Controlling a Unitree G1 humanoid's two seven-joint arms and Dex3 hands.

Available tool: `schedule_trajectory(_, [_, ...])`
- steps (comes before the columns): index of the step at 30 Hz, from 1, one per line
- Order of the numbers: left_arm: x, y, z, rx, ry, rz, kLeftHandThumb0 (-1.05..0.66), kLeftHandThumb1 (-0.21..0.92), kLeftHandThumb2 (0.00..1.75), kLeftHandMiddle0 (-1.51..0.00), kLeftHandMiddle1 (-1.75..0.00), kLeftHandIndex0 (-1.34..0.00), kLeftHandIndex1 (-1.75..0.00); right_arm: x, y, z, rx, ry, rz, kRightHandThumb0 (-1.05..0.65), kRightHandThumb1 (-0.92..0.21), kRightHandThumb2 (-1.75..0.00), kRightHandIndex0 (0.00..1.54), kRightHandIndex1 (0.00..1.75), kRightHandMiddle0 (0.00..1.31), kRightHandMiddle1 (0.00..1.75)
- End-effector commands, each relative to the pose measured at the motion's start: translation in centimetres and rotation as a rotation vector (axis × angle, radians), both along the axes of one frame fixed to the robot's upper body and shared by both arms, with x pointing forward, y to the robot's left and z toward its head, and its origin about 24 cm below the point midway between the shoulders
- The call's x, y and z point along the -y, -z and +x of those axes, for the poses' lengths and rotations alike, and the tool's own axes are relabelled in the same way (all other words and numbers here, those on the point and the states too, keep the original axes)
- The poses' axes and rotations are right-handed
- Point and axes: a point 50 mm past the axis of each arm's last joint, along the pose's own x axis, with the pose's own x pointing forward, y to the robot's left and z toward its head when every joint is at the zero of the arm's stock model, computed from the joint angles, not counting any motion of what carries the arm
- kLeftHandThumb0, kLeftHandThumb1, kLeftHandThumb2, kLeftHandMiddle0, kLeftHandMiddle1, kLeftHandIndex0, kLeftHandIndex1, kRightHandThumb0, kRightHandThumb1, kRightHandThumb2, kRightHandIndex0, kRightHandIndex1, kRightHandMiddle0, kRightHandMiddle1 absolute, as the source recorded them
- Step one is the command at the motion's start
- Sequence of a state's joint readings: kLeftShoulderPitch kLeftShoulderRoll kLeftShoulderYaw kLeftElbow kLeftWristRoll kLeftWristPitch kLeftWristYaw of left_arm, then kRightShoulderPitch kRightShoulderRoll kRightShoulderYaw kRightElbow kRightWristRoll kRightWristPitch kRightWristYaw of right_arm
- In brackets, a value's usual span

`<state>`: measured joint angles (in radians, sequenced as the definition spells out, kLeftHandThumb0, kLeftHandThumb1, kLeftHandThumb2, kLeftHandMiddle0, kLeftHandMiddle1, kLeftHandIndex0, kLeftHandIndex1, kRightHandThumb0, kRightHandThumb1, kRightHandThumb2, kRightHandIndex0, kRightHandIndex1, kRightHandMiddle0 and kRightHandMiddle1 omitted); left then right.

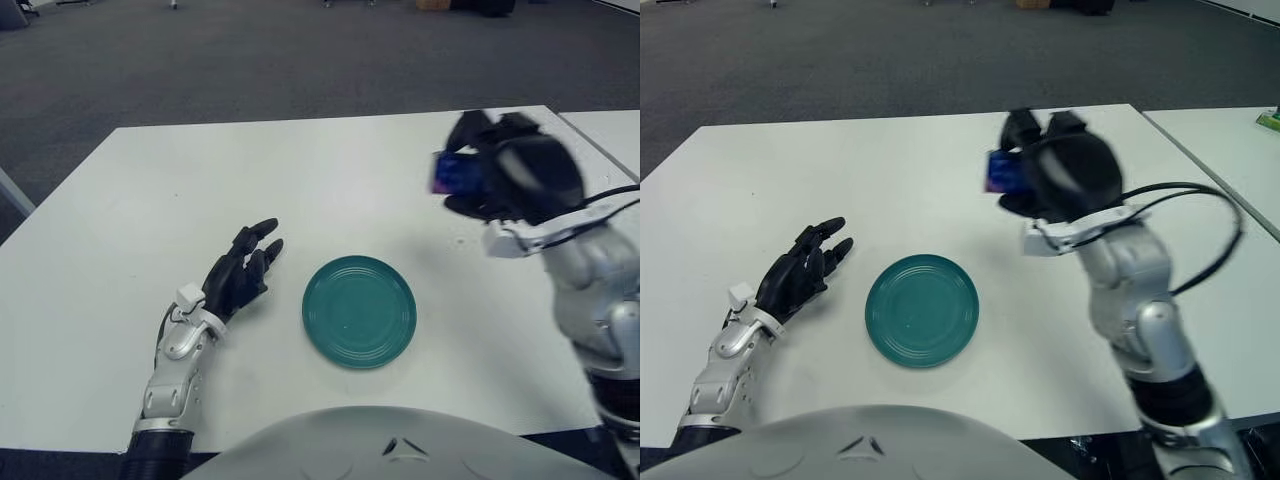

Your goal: Put the gum into the plate.

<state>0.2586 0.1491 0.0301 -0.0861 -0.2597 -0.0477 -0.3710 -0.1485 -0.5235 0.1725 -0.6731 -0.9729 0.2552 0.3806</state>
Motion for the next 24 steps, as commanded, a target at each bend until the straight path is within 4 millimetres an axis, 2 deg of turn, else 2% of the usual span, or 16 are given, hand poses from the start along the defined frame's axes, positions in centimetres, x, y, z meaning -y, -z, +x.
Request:
schedule_trajectory(1, [0.2, -0.2, 0.3, 0.002, -0.019, 0.003, -0.76, 0.92, 0.82, -0.48, -0.06, 0.0, -0.78, -1.4, 0.7, 0.1, 0.002, -0.035, 0.013, -0.41, -0.59, -0.97, 0.71, 1.75, 0.41, 1.75])
schedule_trajectory(4, [0.8, -0.4, 0.0, 0.016, -0.027, -0.003, -0.75, 0.92, 0.82, -0.51, -0.07, 0.0, -0.83, -2.8, 1.7, 0.0, -0.047, -0.083, 0.026, -0.4, -0.59, -0.96, 0.73, 1.75, 0.41, 1.75])
schedule_trajectory(10, [1.7, -1.0, -0.5, 0.083, -0.053, 0.013, -0.74, 0.92, 0.81, -0.57, -0.09, -0.03, -0.89, -4.3, 2.8, -0.5, -0.123, -0.16, 0.025, -0.4, -0.61, -0.94, 0.72, 1.75, 0.39, 1.75])
schedule_trajectory(13, [1.6, -0.2, -0.8, 0.087, -0.065, 0.025, -0.73, 0.92, 0.81, -0.58, -0.1, -0.04, -0.9, -4.8, 3.3, -1.1, -0.161, -0.207, 0.019, -0.4, -0.62, -0.92, 0.7, 1.75, 0.39, 1.75])
schedule_trajectory(24, [2.8, -0.3, -1.3, 0.106, -0.068, 0.031, -0.72, 0.92, 0.81, -0.58, -0.09, -0.05, -0.89, -5.8, 6.2, -3.0, -0.267, -0.314, -0.013, -0.39, -0.65, -0.89, 0.61, 1.75, 0.37, 1.75])
